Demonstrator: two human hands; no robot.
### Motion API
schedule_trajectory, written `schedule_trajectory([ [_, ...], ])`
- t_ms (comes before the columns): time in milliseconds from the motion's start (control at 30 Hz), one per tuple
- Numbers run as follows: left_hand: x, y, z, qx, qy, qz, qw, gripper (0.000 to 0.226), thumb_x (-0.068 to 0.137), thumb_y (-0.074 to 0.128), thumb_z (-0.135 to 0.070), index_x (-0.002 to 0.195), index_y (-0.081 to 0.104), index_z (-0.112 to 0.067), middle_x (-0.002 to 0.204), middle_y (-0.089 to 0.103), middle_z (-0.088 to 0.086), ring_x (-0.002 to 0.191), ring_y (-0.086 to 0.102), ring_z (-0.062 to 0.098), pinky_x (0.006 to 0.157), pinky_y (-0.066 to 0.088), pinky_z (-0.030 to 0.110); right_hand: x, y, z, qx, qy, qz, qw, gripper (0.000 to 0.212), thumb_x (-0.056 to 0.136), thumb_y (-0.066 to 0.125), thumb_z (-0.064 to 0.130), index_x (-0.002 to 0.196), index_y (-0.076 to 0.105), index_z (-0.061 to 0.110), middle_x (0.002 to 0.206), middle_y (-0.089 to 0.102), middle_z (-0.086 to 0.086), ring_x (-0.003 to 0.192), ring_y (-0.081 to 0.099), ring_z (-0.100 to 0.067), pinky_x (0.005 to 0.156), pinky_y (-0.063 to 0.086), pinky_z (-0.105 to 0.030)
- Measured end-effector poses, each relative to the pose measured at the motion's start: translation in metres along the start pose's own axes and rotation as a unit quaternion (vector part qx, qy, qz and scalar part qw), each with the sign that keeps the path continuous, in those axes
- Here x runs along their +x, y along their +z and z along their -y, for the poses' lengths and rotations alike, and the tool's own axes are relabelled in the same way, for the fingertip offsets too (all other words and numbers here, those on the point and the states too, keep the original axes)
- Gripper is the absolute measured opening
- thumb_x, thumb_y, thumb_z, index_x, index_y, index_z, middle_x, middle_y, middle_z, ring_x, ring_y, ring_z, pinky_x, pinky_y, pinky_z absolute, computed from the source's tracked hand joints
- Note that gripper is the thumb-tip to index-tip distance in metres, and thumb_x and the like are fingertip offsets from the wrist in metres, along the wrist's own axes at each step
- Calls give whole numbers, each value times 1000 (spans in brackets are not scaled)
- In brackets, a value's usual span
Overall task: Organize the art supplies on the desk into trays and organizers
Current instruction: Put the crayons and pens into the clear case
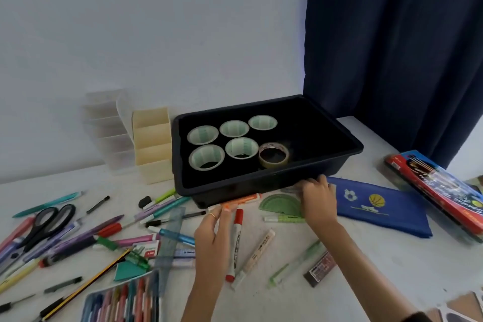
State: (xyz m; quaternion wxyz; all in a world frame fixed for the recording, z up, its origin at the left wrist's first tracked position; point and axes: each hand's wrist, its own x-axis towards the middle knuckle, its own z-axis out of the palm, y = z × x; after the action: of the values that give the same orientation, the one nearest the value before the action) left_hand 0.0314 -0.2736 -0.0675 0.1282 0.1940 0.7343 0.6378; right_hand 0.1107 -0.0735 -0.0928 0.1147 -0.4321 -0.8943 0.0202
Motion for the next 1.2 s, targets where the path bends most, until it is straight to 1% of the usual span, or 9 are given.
schedule_trajectory([
  [133, -2, 5, 0, -8, 3, -2, 1000, 20, 93, 50, -24, 89, 69, -21, 85, 68, -7, 81, 59, -3, 66, 41, 4, 1, 6, -3, -3, -70, -32, 997, 32, 86, 55, 3, 108, 67, 22, 108, 63, -2, 105, 46, -26, 86, 34, -37],
  [267, -7, 1, -7, -24, 4, -15, 1000, 21, 94, 48, -24, 86, 67, -21, 70, 64, -12, 68, 57, -3, 59, 41, 6, -15, 4, 13, 258, -131, -75, 954, 17, 82, 66, 5, 94, 72, 16, 89, 65, 3, 86, 51, -17, 74, 40, -25],
  [367, -12, -12, -11, -36, 0, -40, 999, 23, 95, 46, -21, 83, 65, -22, 69, 63, -13, 68, 59, -2, 58, 42, 6, -48, -14, 48, 485, -51, 6, 873, 20, 82, 68, 7, 92, 67, 24, 86, 66, 9, 82, 62, -7, 75, 50, -17],
  [500, -21, -46, 0, -4, 18, -54, 998, 25, 96, 44, -24, 101, 67, -16, 96, 68, -8, 92, 61, 0, 72, 43, 5, -91, -32, 93, 691, 27, 149, 707, 38, 79, 70, -1, 111, 63, 19, 82, 69, -12, 80, 68, -19, 74, 57, -28],
  [700, -53, -114, 15, 34, 2, -114, 993, 22, 97, 44, -27, 97, 66, -31, 99, 66, -14, 94, 58, -2, 80, 42, 17, -147, -45, 132, 741, -3, 228, 631, 55, 74, 72, -4, 119, 59, 23, 75, 64, -10, 73, 64, -18, 63, 54, -24],
  [833, -79, -162, 31, 119, -11, -135, 984, 21, 97, 45, -24, 103, 65, -22, 96, 65, -3, 86, 59, 6, 69, 44, 9, -184, -39, 153, 700, -30, 247, 669, 51, 76, 72, -2, 118, 61, 25, 78, 65, -9, 69, 64, -21, 67, 55, -29],
  [900, -87, -182, 43, 212, 2, -136, 968, 20, 95, 48, -24, 106, 65, -21, 101, 65, -1, 90, 57, 11, 80, 45, 20, -201, -36, 158, 658, -46, 255, 707, 46, 77, 73, 1, 115, 62, 25, 78, 66, -8, 70, 66, -22, 67, 56, -27],
  [1067, -106, -223, 60, 360, 54, -61, 929, 26, 91, 55, -19, 115, 65, -23, 122, 62, -4, 113, 53, 11, 97, 37, 20, -234, -24, 171, 590, -61, 223, 773, 43, 73, 78, 9, 109, 64, 29, 72, 68, -3, 63, 62, -12, 62, 52, -20],
  [1200, -116, -236, 70, 376, 20, 61, 924, 47, 93, 48, -43, 138, 39, -36, 150, 22, -17, 143, 14, 10, 116, 14, 34, -244, -21, 169, 505, -89, 174, 841, 42, 74, 77, 14, 106, 62, 36, 73, 66, 2, 58, 54, -2, 57, 44, -12],
])
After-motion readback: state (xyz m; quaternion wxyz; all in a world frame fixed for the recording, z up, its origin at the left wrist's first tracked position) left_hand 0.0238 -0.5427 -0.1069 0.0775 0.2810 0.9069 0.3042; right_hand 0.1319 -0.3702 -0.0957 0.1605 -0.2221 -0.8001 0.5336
